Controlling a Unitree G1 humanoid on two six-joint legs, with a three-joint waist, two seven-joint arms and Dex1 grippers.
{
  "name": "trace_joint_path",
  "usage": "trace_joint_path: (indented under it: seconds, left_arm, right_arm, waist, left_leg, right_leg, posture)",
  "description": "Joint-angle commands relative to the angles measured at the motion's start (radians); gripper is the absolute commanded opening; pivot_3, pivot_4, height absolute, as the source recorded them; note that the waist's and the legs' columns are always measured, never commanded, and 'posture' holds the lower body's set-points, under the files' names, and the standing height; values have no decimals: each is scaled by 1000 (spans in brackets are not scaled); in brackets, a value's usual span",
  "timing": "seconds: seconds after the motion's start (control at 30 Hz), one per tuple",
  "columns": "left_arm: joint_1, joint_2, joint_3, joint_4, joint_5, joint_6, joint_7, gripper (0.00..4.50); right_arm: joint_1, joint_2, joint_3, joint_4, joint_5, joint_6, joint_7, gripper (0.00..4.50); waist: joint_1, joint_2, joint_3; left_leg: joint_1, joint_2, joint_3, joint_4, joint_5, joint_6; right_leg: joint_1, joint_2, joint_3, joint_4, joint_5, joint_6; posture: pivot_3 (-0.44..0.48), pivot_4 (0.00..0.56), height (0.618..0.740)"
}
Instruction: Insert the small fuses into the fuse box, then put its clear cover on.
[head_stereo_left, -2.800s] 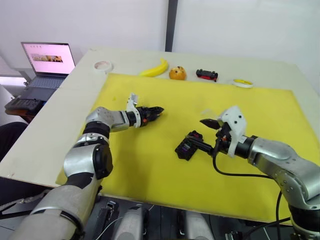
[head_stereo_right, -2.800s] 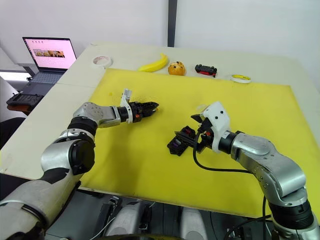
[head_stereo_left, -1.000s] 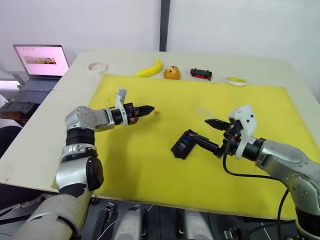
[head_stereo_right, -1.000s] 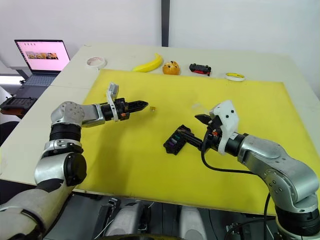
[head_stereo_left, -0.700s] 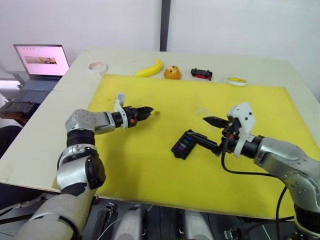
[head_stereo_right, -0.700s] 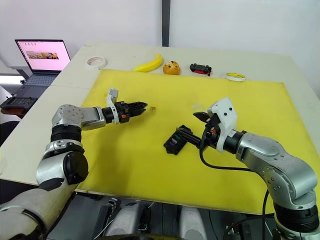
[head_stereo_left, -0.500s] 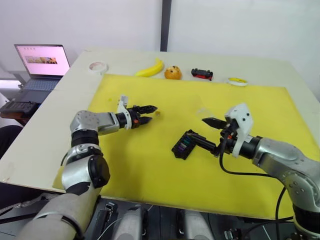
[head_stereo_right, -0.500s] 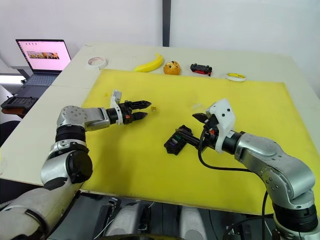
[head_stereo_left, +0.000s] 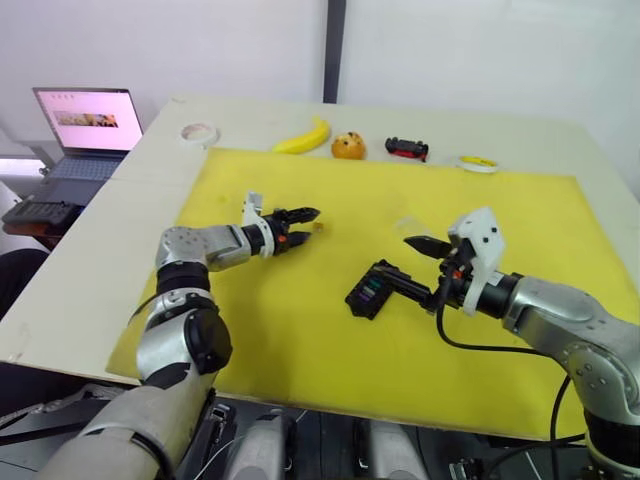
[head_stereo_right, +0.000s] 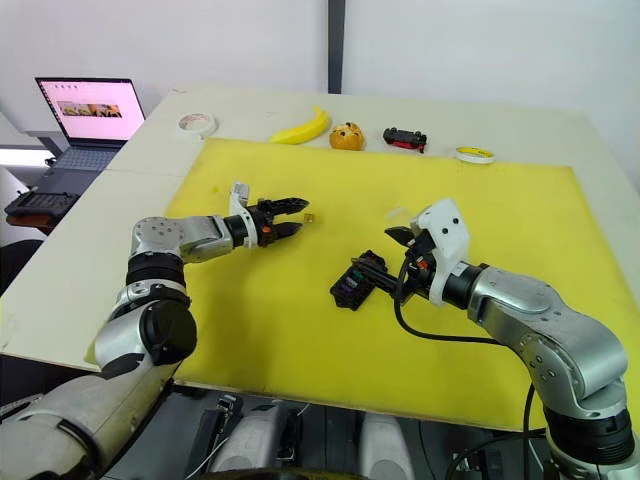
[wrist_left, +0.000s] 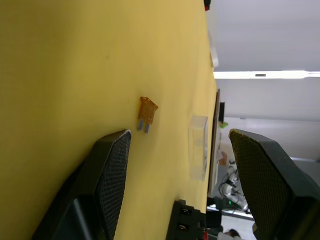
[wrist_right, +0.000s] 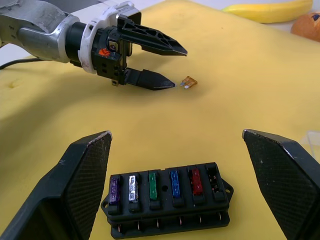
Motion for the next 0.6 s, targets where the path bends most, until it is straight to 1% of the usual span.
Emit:
trace_joint_path:
  seconds: [0.03,0.17,0.4,0.6]
  left_arm:
    - [-11,-35,-23,-13,-25,23,8,3293]
    - [-13,-40,-19,3,-21,-9,24,3293]
    - [-18,-24,-22,60,-3,-96,42,3293]
    - [-40,-14,-30,115,-7,-143,22,3293]
  right_arm:
    - [-3,3,-17,-21,0,-26,0,4500]
    - [-3,4,-14,-20,-1,-29,-1,4500]
    - [-5,2,-10,-17,-2,-33,-3,4500]
    - [1,2,-12,-22,-1,-33,-3,4500]
  waist:
    - [6,0,0]
    - [15,0,0]
    - [15,0,0]
    - [16,0,0]
  left_leg:
    - [0,0,0,0,0,0]
    - [0,0,0,0,0,0]
    - [0,0,1,0,0,0]
    - [1,0,1,0,0,0]
  right_leg:
    - [0,0,0,0,0,0]
    - [0,0,0,0,0,0]
    - [0,0,0,0,0,0]
    - [1,0,0,0,0,0]
  posture:
    - [0,150,740]
    - [0,150,740]
    - [0,150,740]
    - [0,150,740]
